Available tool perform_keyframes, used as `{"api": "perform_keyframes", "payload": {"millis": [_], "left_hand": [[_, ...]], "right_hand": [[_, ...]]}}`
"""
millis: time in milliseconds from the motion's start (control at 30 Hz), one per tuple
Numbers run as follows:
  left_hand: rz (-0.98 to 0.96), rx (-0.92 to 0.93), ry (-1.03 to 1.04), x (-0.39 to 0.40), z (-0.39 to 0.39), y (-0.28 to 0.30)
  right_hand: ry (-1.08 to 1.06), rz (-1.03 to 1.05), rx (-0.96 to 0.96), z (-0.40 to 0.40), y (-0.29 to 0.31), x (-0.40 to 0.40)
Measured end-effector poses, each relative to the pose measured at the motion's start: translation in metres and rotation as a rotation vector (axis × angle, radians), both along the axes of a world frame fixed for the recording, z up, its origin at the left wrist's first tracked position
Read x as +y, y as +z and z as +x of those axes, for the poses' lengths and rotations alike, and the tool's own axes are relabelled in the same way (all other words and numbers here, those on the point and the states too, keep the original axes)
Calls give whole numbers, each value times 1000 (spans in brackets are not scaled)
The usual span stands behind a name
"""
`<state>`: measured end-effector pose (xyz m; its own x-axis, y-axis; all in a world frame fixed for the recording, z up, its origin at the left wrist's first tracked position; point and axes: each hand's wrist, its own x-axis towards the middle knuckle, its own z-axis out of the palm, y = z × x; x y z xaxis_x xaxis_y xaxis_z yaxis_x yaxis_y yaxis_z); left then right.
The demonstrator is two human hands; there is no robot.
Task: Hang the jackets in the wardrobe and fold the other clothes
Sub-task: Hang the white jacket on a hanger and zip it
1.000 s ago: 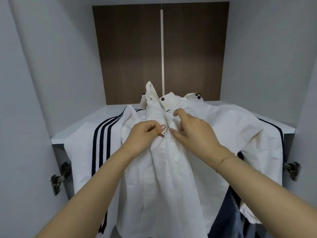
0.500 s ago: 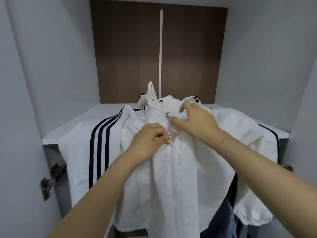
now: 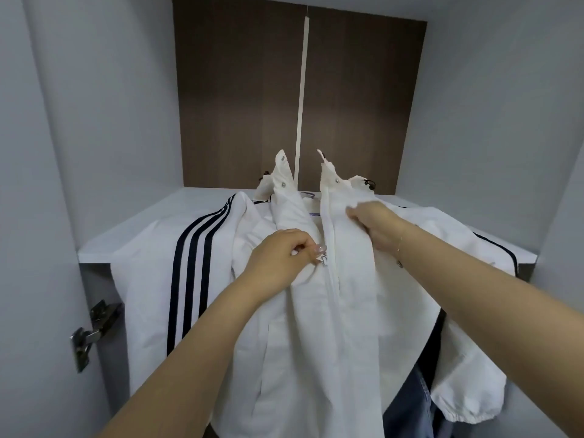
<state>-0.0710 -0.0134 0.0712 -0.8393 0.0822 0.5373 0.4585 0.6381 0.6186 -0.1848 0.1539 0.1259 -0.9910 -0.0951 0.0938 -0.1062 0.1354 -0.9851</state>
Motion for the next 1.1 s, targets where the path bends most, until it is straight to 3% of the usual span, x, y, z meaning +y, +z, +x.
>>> {"api": "perform_keyframes", "payload": {"millis": [67, 133, 200, 267, 433, 533, 633, 833, 967, 1100], "left_hand": [[6, -11, -2, 0, -1, -1], [20, -24, -2, -1, -2, 0], [38, -49, -10, -1, -2, 2], [48, -73, -11, 0, -2, 4], [-17, -92, -14, 10, -1, 15], [-58, -31, 38, 17, -4, 21], [-90, 89, 220, 14, -15, 40], [-67, 32, 219, 17, -28, 55], [-40, 63, 158, 22, -26, 57], [-29, 69, 162, 20, -22, 59]], "right_hand": [[-13, 284, 30, 4, -5, 13], [-169, 526, 333, 14, -5, 24], [-276, 631, 720, 42, -6, 30], [-255, 674, 889, 77, -18, 31], [-83, 1116, 700, 110, -61, 15], [25, 935, 692, 107, -67, 9], [56, 842, 734, 116, -82, 17], [172, 1082, 592, 131, -97, 45], [-86, 919, 733, 106, -42, 31], [11, 1016, 716, 78, -14, 0]]}}
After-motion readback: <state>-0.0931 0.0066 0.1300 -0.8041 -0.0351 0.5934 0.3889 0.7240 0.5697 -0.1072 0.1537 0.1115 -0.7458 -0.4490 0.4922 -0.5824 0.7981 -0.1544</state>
